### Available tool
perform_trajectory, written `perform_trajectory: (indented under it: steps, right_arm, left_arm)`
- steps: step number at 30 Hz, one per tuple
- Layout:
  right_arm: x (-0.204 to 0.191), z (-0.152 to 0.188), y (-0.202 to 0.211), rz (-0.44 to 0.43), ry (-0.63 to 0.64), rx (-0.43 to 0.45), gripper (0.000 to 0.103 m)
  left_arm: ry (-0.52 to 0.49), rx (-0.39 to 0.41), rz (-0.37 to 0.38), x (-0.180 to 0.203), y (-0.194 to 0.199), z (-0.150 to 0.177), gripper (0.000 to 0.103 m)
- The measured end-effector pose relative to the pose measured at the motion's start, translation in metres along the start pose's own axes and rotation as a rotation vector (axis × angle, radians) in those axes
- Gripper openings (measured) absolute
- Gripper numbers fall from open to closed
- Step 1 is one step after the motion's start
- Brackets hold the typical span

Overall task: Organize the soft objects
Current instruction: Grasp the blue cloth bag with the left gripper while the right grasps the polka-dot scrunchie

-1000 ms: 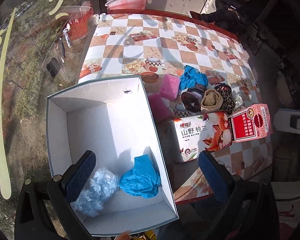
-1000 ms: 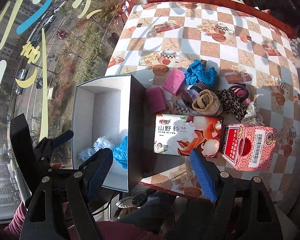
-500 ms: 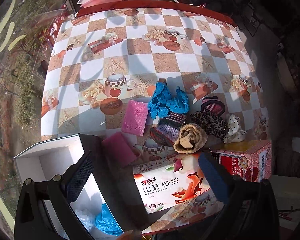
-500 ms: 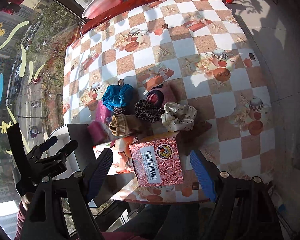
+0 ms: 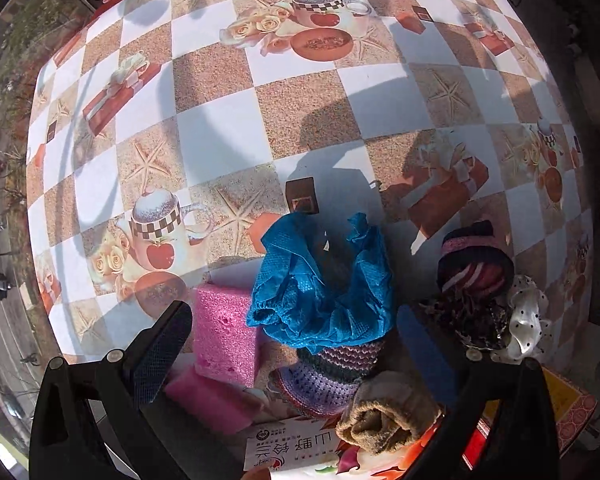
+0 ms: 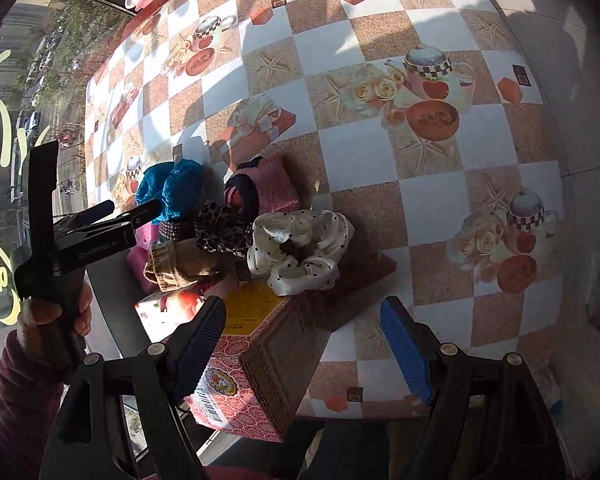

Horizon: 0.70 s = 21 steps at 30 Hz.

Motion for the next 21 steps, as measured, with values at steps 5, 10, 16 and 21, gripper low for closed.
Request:
perform_trajectory:
  steps: [5, 10, 16, 21]
  right_arm:
    - [0.002, -0.016, -0.026, -0.035, 0.022, -0.085, 0.081]
    - [0.001, -0.026, -0.059, -0.061, 0.032, -0.183, 0.081]
    - [0.001, -0.032, -0.098, -0.045, 0.042, -0.282, 0.081]
    - [0.005, -0.027, -0.113, -0.041, 0.041, -0.31, 0.077]
  left_arm:
    - [-0.029, -0.063, -0.007, 0.009, -0.018, -0.011, 0.087]
    - [-0.045, -0.099, 0.011, 0.018, -0.025, -0.017, 0.052]
    - [0.0, -0.077, 0.015, 0.013, -0.021, -0.023, 0.037]
    - [0.02, -0.017, 0.002, 0.008, -0.003, -0.025, 0.034]
Point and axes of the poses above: each gripper's, at about its wrist camera, not at the fingertips, and y roughly against the way its jaws point, x to its right, z to its underside, the point moved 5 cm from there along -y, roughly the way its jaws point, and after that the axes turned 5 degrees about -x, right-handed, at the moved point
